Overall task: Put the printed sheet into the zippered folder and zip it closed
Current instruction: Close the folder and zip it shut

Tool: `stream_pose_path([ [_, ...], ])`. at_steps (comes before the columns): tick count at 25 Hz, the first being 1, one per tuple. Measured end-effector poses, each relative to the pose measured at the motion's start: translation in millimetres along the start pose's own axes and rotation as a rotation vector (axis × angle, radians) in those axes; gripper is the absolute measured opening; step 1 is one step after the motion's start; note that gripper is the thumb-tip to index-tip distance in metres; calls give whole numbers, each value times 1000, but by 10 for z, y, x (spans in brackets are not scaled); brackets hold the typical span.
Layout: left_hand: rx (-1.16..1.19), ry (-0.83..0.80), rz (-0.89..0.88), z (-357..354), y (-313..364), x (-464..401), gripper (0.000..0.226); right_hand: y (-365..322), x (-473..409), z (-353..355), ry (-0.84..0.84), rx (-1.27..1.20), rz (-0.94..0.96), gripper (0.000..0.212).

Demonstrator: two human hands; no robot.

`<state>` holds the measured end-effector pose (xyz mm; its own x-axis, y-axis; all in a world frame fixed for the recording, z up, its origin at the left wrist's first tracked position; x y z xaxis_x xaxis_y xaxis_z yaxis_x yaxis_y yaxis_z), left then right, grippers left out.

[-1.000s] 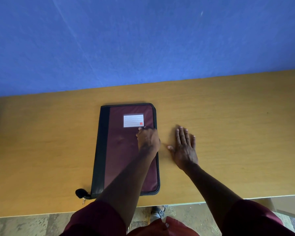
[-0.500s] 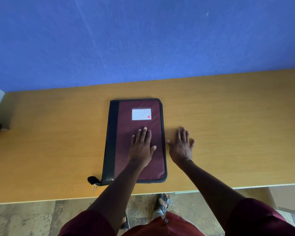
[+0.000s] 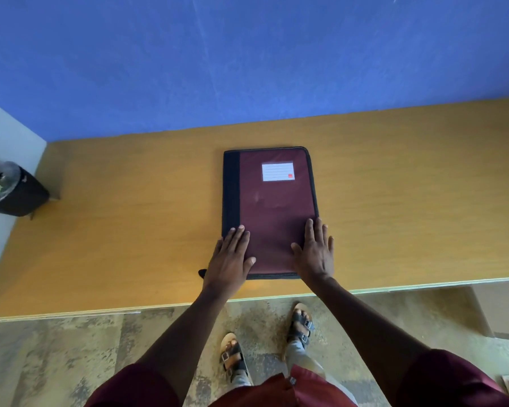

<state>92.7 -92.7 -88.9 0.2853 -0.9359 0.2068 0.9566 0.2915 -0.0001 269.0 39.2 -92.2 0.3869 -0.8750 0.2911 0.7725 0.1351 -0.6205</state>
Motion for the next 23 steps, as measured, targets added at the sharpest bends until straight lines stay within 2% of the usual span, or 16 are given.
stream_pose_path([
  [3, 45, 7, -40, -10, -268, 242, 68, -179, 240, -229, -6, 98, 67, 73],
  [7, 88, 13, -112, -29, -565, 532, 65, -494, 561, -558, -49, 62, 198, 62],
  [11, 98, 1, -168, -75, -829, 741, 63, -831, 905, -833, 6, 42, 362, 35],
  [15, 124, 9, -183, -73, -1011, 796, 53, -1008, 1065, -1034, -50, -61, 313, 12],
  [23, 162, 41, -231, 67, -956, 706, 26, -1182, 1133, -1254, -66, -34, 144, 31],
])
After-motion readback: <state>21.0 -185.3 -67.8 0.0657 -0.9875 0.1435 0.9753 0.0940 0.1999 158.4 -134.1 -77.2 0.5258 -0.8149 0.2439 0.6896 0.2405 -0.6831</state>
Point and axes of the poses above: each hand's wrist, its own x-axis away from the middle knuckle, its own z-axis out of the back of the hand, y = z × x, the point moved 4 cm from there along -x, towards the middle knuckle, and after that the axes turned 13 degrees about -x, right-handed, at the moved point
